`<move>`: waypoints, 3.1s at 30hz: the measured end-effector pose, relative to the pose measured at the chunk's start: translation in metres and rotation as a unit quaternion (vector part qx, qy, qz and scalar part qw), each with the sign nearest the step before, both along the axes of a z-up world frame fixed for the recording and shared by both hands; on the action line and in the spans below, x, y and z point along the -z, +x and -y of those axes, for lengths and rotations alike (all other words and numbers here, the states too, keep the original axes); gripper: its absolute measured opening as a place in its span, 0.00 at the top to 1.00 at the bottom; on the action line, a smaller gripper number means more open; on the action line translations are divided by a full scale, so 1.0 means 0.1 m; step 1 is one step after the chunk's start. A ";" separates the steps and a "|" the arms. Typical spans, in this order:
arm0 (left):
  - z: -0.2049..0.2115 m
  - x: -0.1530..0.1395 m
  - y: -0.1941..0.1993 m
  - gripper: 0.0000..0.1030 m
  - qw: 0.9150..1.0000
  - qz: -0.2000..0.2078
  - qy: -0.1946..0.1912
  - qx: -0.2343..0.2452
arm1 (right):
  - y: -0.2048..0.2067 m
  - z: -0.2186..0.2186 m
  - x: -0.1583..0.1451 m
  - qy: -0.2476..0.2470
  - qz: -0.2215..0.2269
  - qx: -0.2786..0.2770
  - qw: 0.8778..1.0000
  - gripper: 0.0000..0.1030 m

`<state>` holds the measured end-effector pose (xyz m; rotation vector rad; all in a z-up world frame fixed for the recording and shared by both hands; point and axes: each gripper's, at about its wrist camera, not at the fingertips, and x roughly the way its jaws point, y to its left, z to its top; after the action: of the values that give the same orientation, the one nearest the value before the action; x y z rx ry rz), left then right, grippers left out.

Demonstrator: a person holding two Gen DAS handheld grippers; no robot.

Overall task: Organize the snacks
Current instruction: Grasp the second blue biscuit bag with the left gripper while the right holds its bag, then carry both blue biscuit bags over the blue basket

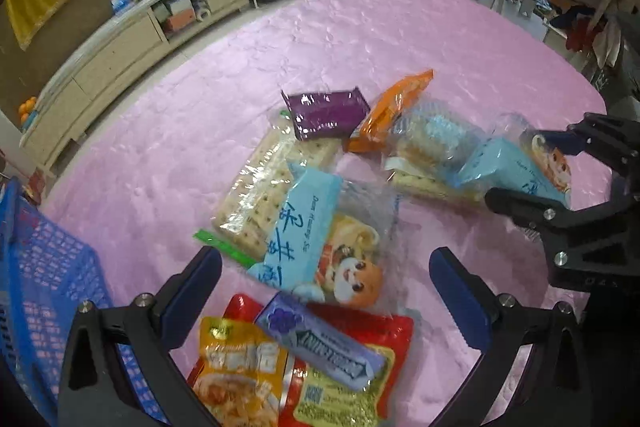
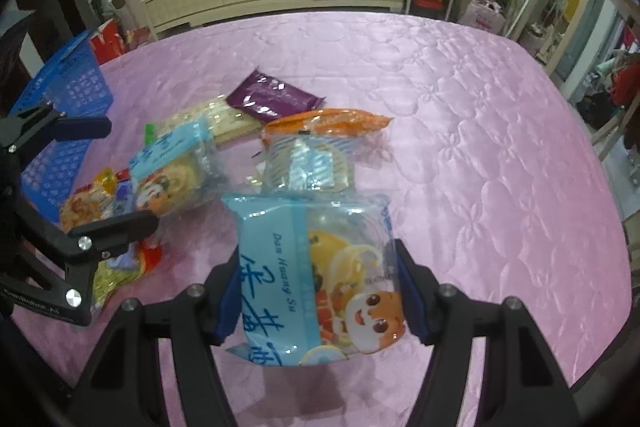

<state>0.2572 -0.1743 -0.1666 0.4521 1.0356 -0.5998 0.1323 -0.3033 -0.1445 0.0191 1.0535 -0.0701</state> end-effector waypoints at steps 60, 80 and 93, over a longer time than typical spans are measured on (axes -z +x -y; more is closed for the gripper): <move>-2.65 -1.70 -1.40 0.35 0.948 0.148 -0.079 -0.270 | -0.27 -2.11 -1.58 0.058 0.130 -0.224 0.964 0.32; -3.07 -0.98 -0.69 0.35 0.953 0.055 -0.086 -0.286 | 0.37 -2.74 -1.00 0.056 0.049 -0.256 0.964 0.32; -3.12 -0.90 -0.57 0.31 0.955 0.047 -0.096 -0.276 | 0.45 -2.85 -0.93 0.039 0.032 -0.281 0.958 0.31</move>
<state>0.2004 0.1373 -0.0770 0.0082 0.9457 -0.1712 0.1773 -0.0181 -0.0515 -0.2060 0.9637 0.4845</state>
